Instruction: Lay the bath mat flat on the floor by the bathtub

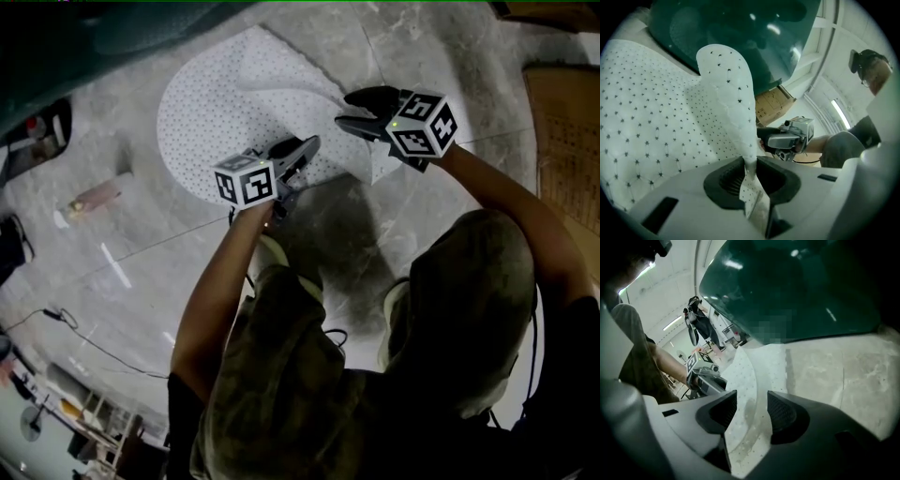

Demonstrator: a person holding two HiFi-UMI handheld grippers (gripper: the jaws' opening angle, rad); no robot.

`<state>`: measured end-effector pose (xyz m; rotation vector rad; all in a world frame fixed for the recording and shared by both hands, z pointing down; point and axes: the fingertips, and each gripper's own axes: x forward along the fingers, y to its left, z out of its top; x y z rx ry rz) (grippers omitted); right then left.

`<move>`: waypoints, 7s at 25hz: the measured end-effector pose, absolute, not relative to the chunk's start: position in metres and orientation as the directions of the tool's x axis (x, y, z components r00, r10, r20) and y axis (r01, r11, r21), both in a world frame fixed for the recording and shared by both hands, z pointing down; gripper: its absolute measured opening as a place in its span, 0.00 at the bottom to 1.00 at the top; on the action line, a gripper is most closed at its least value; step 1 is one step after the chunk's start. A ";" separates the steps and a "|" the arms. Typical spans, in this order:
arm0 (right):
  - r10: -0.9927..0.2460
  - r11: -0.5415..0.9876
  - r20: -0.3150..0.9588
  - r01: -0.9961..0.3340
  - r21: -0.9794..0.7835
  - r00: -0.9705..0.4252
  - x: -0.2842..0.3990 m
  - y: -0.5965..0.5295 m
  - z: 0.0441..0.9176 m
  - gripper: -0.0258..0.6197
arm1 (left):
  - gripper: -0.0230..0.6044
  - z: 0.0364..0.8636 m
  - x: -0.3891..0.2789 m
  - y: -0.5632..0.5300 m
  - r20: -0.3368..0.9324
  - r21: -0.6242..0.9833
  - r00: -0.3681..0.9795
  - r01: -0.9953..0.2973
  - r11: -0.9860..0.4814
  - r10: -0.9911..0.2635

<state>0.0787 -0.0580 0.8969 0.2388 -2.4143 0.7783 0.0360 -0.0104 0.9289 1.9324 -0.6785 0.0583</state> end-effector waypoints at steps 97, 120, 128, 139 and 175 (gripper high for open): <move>-0.504 0.347 0.724 -0.878 -0.328 -0.470 0.211 -0.092 0.872 0.08 | 0.07 0.835 -0.052 -0.049 0.522 0.563 0.548 -0.797 -0.218 -0.654; -0.113 0.327 0.894 -0.866 -0.379 -0.434 0.179 0.082 0.571 0.08 | 0.07 0.533 -0.072 0.105 0.629 0.597 0.647 -0.757 -0.266 -0.431; -0.215 0.278 0.872 -0.883 -0.377 -0.440 0.113 0.052 0.420 0.07 | 0.07 0.396 -0.080 0.107 0.550 0.681 0.717 -0.682 -0.267 -0.428; -0.336 0.382 0.826 -0.867 -0.321 -0.453 0.035 0.086 0.216 0.08 | 0.07 0.181 -0.159 0.096 0.401 0.624 0.740 -0.652 -0.430 -0.540; -0.715 0.646 0.322 -0.763 -0.037 -0.621 0.235 -0.154 -0.176 0.07 | 0.07 -0.161 -0.059 -0.024 0.130 0.293 0.058 -0.956 -0.018 -0.990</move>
